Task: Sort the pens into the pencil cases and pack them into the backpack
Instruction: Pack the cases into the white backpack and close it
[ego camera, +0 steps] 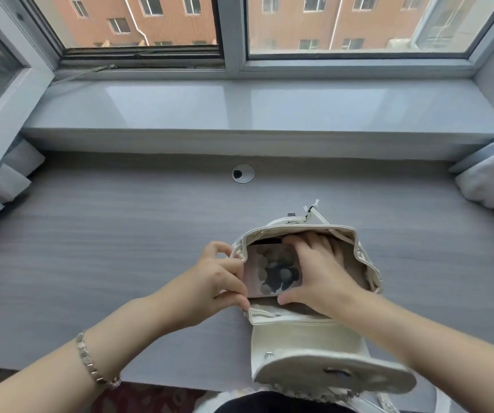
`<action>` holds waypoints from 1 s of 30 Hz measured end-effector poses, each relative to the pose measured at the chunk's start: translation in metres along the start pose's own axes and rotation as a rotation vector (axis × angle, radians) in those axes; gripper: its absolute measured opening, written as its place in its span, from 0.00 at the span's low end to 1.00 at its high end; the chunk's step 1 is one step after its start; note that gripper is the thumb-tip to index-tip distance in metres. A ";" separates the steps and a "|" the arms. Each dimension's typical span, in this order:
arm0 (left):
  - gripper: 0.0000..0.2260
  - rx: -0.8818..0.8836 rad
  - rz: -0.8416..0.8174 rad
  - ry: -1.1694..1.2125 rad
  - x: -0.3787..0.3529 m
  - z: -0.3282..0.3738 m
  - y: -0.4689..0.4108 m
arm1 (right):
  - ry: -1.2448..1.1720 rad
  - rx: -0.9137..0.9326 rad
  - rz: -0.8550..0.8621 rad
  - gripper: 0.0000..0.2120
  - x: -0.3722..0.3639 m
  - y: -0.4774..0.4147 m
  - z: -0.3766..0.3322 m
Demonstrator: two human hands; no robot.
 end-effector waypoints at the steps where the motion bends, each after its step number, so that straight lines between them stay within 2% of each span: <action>1: 0.23 0.006 -0.010 0.023 -0.003 -0.001 0.000 | -0.035 -0.016 0.033 0.43 -0.001 0.001 0.001; 6: 0.24 0.117 -0.063 0.156 -0.007 -0.015 0.001 | -0.133 0.006 0.137 0.42 -0.011 0.011 0.006; 10: 0.20 0.113 -0.053 0.158 -0.004 -0.013 0.000 | -0.195 0.062 0.110 0.42 -0.014 0.015 0.008; 12: 0.14 0.137 -0.008 0.170 0.002 -0.008 -0.001 | -0.314 0.103 0.071 0.35 -0.003 0.017 0.008; 13: 0.11 0.128 0.052 0.166 0.009 -0.005 -0.002 | -0.360 0.182 0.105 0.28 0.011 0.020 0.003; 15: 0.07 0.082 0.254 0.110 0.031 0.003 -0.001 | -0.301 0.372 0.409 0.11 0.056 0.037 -0.005; 16: 0.10 0.083 0.351 0.072 0.042 0.005 0.001 | -0.248 0.397 0.564 0.08 0.077 0.045 -0.005; 17: 0.17 0.120 0.404 0.053 0.047 0.002 0.001 | -0.211 0.340 0.638 0.08 0.095 0.045 -0.001; 18: 0.25 0.210 0.398 0.068 0.048 -0.005 -0.002 | -0.234 0.204 0.609 0.11 0.108 0.036 0.009; 20: 0.38 0.495 0.225 0.182 0.028 -0.027 -0.007 | -0.246 -0.198 0.252 0.17 0.095 0.006 0.040; 21: 0.40 0.617 0.115 0.226 0.014 -0.033 -0.008 | -0.142 -0.333 0.064 0.20 0.080 -0.003 0.048; 22: 0.39 0.688 0.038 0.270 0.002 -0.034 -0.009 | -0.045 -0.392 -0.065 0.24 0.069 -0.010 0.049; 24: 0.32 0.737 0.026 0.366 -0.009 -0.031 -0.011 | 0.021 -0.364 -0.147 0.27 0.055 -0.025 0.037; 27: 0.28 0.769 0.108 0.441 -0.010 -0.029 -0.008 | -0.007 -0.322 -0.139 0.24 0.053 -0.039 0.019; 28: 0.26 0.769 0.132 0.457 -0.010 -0.027 -0.006 | -0.074 -0.316 -0.134 0.22 0.054 -0.041 0.014; 30: 0.21 0.749 0.171 0.455 -0.010 -0.024 -0.002 | -0.485 -0.339 -0.145 0.15 0.048 -0.046 0.008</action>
Point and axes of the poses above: each hand's wrist, its own y-axis away from the middle knuckle, its own x-axis out of the back of the hand, z = x × y, the point moved 9 cm from there along -y, towards the middle knuckle, and after that the axes turned 5 degrees about -x, right-handed, at the moved point
